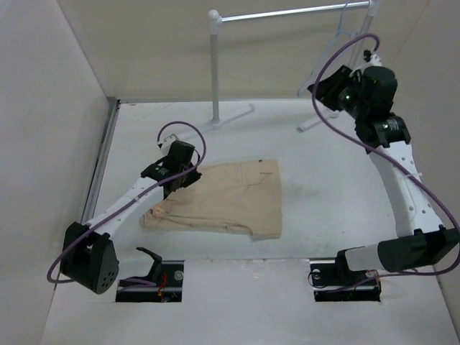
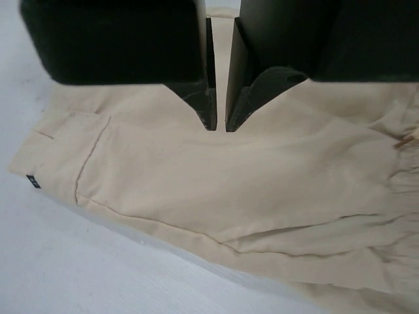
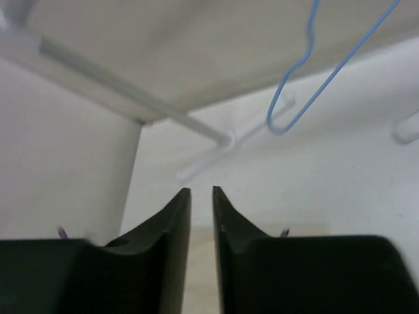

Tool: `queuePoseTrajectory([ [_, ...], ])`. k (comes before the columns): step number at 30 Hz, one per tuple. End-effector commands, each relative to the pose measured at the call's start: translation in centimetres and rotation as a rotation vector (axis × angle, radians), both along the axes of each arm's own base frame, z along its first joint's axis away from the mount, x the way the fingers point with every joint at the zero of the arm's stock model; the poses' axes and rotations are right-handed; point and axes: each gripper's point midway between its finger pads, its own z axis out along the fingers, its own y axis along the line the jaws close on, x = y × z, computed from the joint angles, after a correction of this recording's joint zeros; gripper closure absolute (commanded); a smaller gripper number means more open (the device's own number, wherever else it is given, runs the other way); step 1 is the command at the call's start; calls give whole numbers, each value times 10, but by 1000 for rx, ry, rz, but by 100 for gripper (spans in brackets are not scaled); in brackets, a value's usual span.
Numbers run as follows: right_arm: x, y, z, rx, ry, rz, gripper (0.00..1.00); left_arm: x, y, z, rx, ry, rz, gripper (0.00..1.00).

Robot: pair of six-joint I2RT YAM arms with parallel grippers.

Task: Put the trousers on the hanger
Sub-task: Pick up the hanger from the clothesline.

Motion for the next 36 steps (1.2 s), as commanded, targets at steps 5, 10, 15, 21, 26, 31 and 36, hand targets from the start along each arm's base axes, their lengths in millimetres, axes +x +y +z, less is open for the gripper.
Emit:
queuePoseTrajectory([
  [5,73,-73,14,-32,13,-178,43,31,-49,30,-58,-119,-101,79],
  [10,118,-63,3,-21,27,-98,38,39,-58,25,-94,-102,-135,73],
  [15,134,-47,15,24,-59,-16,45,42,-61,12,-90,-64,-166,72],
  [21,155,-42,5,47,-80,-4,55,41,-67,1,-83,-32,-188,72],
  [26,163,-40,2,51,-91,5,80,46,-68,7,-81,-43,-195,71],
  [31,149,-36,39,40,-201,40,92,56,-77,27,-82,-79,-224,59],
  [36,118,-31,71,3,-285,86,94,69,-95,61,-105,-146,-256,49],
])
